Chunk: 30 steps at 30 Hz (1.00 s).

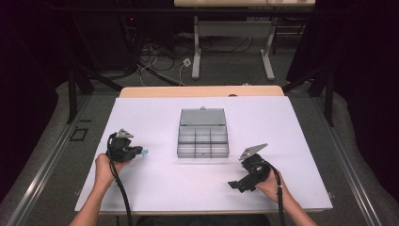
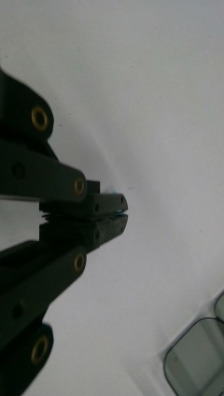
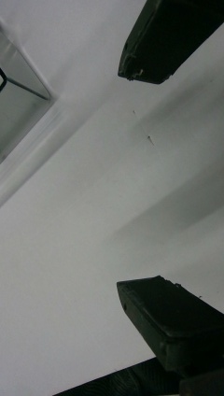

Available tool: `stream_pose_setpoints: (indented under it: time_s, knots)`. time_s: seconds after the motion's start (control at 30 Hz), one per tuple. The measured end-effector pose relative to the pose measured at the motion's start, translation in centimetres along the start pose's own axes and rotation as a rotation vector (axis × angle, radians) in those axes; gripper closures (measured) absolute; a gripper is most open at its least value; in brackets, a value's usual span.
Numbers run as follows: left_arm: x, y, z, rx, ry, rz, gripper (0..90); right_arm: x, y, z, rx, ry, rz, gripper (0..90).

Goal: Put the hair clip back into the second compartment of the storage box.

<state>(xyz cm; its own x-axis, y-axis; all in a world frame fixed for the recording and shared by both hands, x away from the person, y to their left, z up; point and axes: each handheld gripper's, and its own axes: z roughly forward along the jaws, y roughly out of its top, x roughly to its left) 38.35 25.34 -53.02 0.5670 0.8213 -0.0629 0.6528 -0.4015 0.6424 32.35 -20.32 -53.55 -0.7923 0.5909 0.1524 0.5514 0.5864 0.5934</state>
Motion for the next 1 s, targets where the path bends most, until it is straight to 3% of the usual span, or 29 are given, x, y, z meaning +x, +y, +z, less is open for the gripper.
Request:
stream_pose_setpoints:
  time_s: [0.17, 0.43, 0.53, 0.7, 0.87, 1.0]
  knots:
    - [0.4, 0.1, 0.9, 0.010, -0.012, -0.016, 73.0, 0.0, 0.0, 0.1, 0.002, 0.009, 0.002, 0.2]
    - [0.0, 0.4, 2.2, 0.056, -0.036, 0.028, 63.0, 0.2, 0.0, 0.0, 0.001, 0.006, 0.012, 0.2]
    - [-0.2, 0.3, 2.4, 0.092, -0.054, 0.050, 65.3, 0.1, 0.0, -0.1, 0.001, -0.001, -0.001, 0.2]
    - [-0.4, 0.1, 2.4, 0.074, -0.034, 0.065, 79.2, 0.2, 0.0, -0.1, 0.003, 0.001, 0.008, 0.2]
    - [-0.6, 0.2, 2.1, 0.100, -0.041, 0.069, 83.2, 0.1, 0.0, -0.1, -0.003, -0.002, 0.004, 0.2]
    - [-0.8, 0.1, 1.9, 0.077, -0.026, 0.064, 84.1, 0.1, 0.0, -0.1, -0.002, -0.002, 0.007, 0.2]
